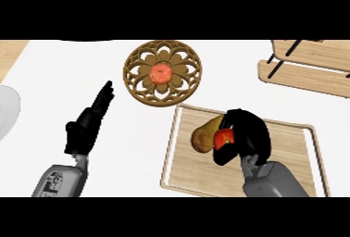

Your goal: Pick the tomato from the tray and place it in the tiered shelf

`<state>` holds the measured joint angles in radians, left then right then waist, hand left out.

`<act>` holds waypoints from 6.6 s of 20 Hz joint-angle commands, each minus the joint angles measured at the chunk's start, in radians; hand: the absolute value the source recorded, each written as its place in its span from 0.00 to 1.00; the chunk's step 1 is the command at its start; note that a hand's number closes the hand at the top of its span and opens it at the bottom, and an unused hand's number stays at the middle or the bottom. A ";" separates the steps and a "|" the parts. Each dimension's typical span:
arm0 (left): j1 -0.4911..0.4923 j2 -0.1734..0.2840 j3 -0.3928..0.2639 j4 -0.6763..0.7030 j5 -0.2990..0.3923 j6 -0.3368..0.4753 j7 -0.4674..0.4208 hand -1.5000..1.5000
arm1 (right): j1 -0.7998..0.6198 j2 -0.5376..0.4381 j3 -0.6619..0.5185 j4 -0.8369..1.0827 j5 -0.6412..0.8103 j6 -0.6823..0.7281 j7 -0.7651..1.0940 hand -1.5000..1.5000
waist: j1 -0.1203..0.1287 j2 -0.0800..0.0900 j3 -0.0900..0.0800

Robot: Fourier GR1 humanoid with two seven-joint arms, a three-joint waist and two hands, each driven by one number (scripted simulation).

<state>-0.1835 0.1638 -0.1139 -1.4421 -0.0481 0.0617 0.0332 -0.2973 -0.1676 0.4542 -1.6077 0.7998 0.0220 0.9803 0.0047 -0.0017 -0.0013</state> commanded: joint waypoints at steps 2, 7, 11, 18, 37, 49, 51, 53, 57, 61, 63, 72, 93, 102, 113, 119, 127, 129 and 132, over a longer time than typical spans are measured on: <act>0.025 -0.016 0.002 0.020 -0.014 0.010 -0.033 0.50 | -0.041 0.088 -0.020 -0.061 0.031 -0.097 -0.011 1.00 | -0.004 0.000 0.001; -0.047 -0.003 0.026 0.028 -0.014 0.009 0.010 0.50 | -0.096 0.131 -0.059 -0.226 0.078 -0.157 0.021 1.00 | -0.016 -0.002 0.001; 0.009 -0.023 0.002 0.025 -0.028 0.004 -0.017 0.50 | -0.128 0.163 -0.028 -0.353 0.212 -0.099 0.141 1.00 | -0.010 -0.002 0.001; 0.000 -0.031 0.009 -0.010 -0.036 0.017 0.014 0.50 | -0.302 0.095 -0.195 -0.458 0.302 0.129 0.240 1.00 | -0.013 -0.004 0.000; 0.046 -0.053 0.006 0.001 -0.059 -0.005 -0.038 0.50 | -0.598 -0.148 -0.633 -0.184 0.295 0.170 0.016 1.00 | 0.000 0.003 0.001; -0.039 -0.011 0.075 -0.006 -0.032 -0.053 0.037 0.50 | -0.692 -0.331 -0.697 0.011 0.275 0.158 -0.153 1.00 | 0.001 0.002 0.001; -0.028 -0.041 0.060 0.039 -0.049 -0.037 -0.026 0.50 | -0.669 -0.340 -0.679 0.050 0.300 0.112 -0.195 1.00 | -0.001 0.003 0.001; -0.042 -0.072 0.031 -0.008 -0.065 -0.013 0.052 0.50 | -0.725 -0.344 -0.673 0.174 0.326 0.042 -0.224 1.00 | 0.006 0.004 0.001; 0.019 -0.062 0.031 -0.004 -0.064 -0.038 0.004 0.50 | -0.657 -0.349 -0.672 0.208 0.351 -0.033 -0.267 1.00 | 0.002 0.003 0.001; 0.009 -0.049 0.052 0.028 -0.061 -0.047 -0.040 0.50 | -0.657 -0.385 -0.640 0.303 0.378 -0.128 -0.400 1.00 | 0.004 0.005 0.001; -0.050 -0.054 0.048 0.025 -0.056 -0.059 0.004 0.50 | -0.740 -0.346 -0.646 0.494 0.404 -0.257 -0.423 1.00 | 0.019 0.010 0.001; -0.008 -0.064 0.049 -0.012 -0.059 -0.049 0.021 0.50 | -0.692 -0.332 -0.844 0.548 0.123 -0.473 -0.625 1.00 | 0.010 0.005 0.002; 0.014 -0.086 0.042 -0.040 -0.095 -0.037 0.037 0.50 | -0.685 -0.436 -0.872 0.787 0.177 -0.631 -0.524 0.00 | 0.003 0.002 0.002; -0.040 -0.060 0.099 0.025 -0.066 -0.069 -0.004 0.50 | -0.710 -0.478 -0.927 0.735 -0.041 -0.498 -0.617 0.00 | 0.000 0.004 0.001; 0.020 -0.085 0.062 -0.001 -0.102 -0.048 -0.005 0.50 | -0.751 -0.528 -1.040 0.509 -0.153 -0.568 -0.482 0.00 | -0.014 -0.003 0.001; -0.001 -0.078 0.081 -0.013 -0.097 -0.046 0.018 0.50 | -0.644 -0.668 -1.119 0.389 -0.165 -0.451 -0.286 0.00 | -0.028 -0.006 0.001; 0.055 -0.069 0.097 -0.006 -0.092 -0.046 -0.019 0.50 | -0.363 -0.844 -1.350 0.249 -0.375 -0.051 -0.175 0.00 | -0.060 -0.012 0.002; 0.049 -0.049 0.113 -0.051 -0.066 -0.069 0.024 0.50 | -0.236 -0.829 -1.443 0.228 -0.421 0.007 -0.246 0.00 | -0.061 -0.013 0.003; 0.050 -0.041 0.128 -0.017 -0.061 -0.075 -0.011 0.50 | -0.129 -0.850 -1.571 0.178 -0.500 0.146 -0.273 0.00 | -0.066 -0.012 0.003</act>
<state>-0.1428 0.1038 -0.0080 -1.4651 -0.1269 0.0041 0.0394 -0.5725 -0.9995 -0.9752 -1.3741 0.3928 0.0175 0.7488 -0.0536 -0.0130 0.0006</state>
